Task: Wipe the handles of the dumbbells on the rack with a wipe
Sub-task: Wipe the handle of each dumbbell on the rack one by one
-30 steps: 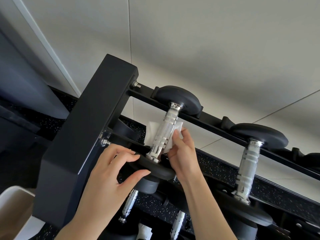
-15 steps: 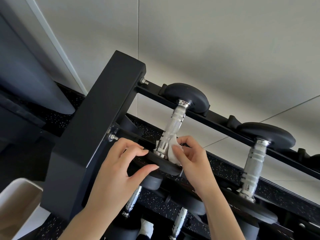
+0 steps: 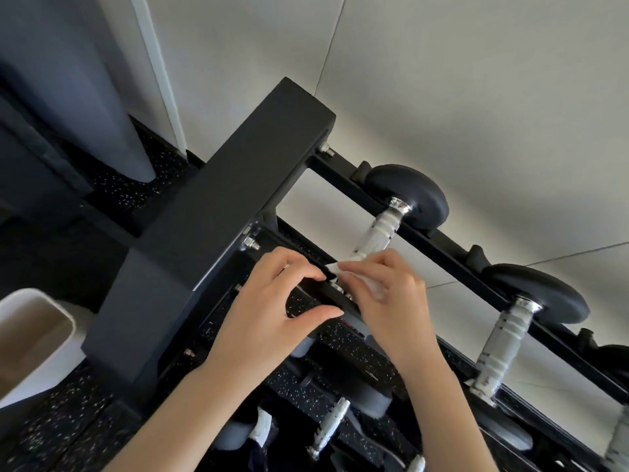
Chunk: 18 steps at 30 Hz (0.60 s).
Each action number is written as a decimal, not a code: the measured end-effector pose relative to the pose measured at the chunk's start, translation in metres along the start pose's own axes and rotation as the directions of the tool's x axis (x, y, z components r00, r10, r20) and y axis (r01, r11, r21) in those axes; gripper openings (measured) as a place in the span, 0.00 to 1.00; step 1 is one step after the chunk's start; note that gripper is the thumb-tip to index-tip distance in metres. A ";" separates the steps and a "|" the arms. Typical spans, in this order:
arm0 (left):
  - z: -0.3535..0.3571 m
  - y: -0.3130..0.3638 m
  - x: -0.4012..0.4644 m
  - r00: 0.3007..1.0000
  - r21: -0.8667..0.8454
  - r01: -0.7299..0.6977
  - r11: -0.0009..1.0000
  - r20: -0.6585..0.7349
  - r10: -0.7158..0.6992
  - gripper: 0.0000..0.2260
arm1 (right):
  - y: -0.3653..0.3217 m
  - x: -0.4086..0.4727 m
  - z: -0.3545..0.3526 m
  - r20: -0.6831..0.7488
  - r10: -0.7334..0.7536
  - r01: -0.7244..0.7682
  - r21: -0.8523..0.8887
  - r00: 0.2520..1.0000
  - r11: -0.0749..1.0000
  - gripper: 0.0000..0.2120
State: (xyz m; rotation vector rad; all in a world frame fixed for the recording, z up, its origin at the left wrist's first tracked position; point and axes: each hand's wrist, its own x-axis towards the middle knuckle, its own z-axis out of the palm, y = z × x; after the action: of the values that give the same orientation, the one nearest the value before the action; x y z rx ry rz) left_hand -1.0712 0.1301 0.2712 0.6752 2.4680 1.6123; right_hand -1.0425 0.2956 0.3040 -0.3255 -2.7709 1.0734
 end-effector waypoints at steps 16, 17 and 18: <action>0.003 -0.015 -0.001 0.987 -0.174 0.163 0.971 0.021 -0.162 0.25 | -0.028 0.038 0.000 0.378 0.262 0.020 -0.600 0.888 0.800 0.11; 0.004 -0.014 -0.001 0.985 -0.191 0.171 0.967 0.016 -0.171 0.26 | -0.029 0.038 0.001 0.369 0.255 0.048 -0.643 0.894 0.764 0.11; 0.005 -0.013 -0.002 0.984 -0.202 0.178 0.963 0.012 -0.180 0.26 | -0.029 0.038 0.001 0.358 0.245 0.068 -0.674 0.901 0.735 0.12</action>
State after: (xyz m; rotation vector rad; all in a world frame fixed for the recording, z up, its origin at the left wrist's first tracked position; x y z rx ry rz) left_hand -1.0718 0.1295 0.2570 0.4062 2.2525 1.7629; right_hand -1.0838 0.2838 0.3256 -0.3336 -3.5042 0.0659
